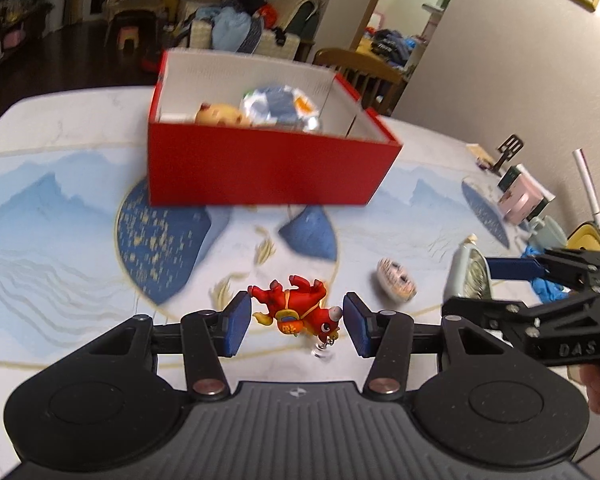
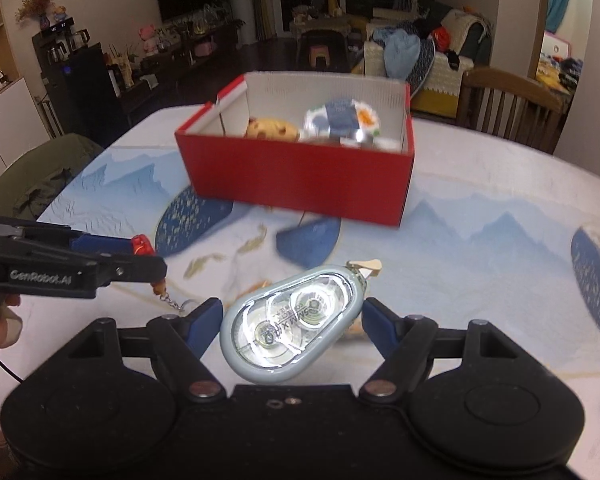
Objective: Organize objects
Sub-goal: 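Carry the dragon keychain and tape dispenser with both tools over the red box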
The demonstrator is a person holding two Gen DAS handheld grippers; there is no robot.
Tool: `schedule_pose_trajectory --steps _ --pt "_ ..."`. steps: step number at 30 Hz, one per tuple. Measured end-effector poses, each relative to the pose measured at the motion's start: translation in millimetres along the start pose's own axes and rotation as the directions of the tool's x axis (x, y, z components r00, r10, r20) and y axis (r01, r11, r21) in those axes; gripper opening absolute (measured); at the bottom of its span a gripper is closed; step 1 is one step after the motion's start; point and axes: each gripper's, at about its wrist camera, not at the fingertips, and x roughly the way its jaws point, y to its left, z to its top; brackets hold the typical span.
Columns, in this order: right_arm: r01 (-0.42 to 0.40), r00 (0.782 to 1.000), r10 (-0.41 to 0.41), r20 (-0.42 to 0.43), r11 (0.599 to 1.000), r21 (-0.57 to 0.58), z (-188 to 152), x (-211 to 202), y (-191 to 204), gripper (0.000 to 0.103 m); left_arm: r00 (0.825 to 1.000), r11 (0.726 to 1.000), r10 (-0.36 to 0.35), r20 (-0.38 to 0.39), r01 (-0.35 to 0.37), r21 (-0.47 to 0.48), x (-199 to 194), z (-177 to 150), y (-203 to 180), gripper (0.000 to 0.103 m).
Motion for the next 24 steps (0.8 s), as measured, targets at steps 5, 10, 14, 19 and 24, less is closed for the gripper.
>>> schedule_pose_trajectory --steps 5,10,14,19,24 --pt "-0.005 0.999 0.007 0.040 1.000 -0.030 27 -3 -5 0.076 0.999 0.999 -0.016 0.040 0.014 0.043 -7 24 -2 0.050" --pt "-0.003 0.997 0.010 0.074 0.996 -0.087 56 -4 -5 0.076 0.996 0.995 -0.014 0.088 0.006 0.095 -14 56 -3 0.050" --pt "-0.006 0.997 0.015 0.082 0.994 -0.112 78 0 -5 0.076 0.995 0.994 -0.010 0.102 -0.001 0.106 -12 88 0 0.050" --pt "0.003 0.994 0.012 0.108 0.990 -0.138 107 8 -6 0.076 0.992 0.990 0.000 0.125 -0.017 0.139 -6 123 2 0.050" --pt "0.026 0.993 -0.006 0.118 0.986 -0.167 129 24 -6 0.076 0.987 0.983 0.029 0.161 -0.058 0.177 3 149 3 0.050"
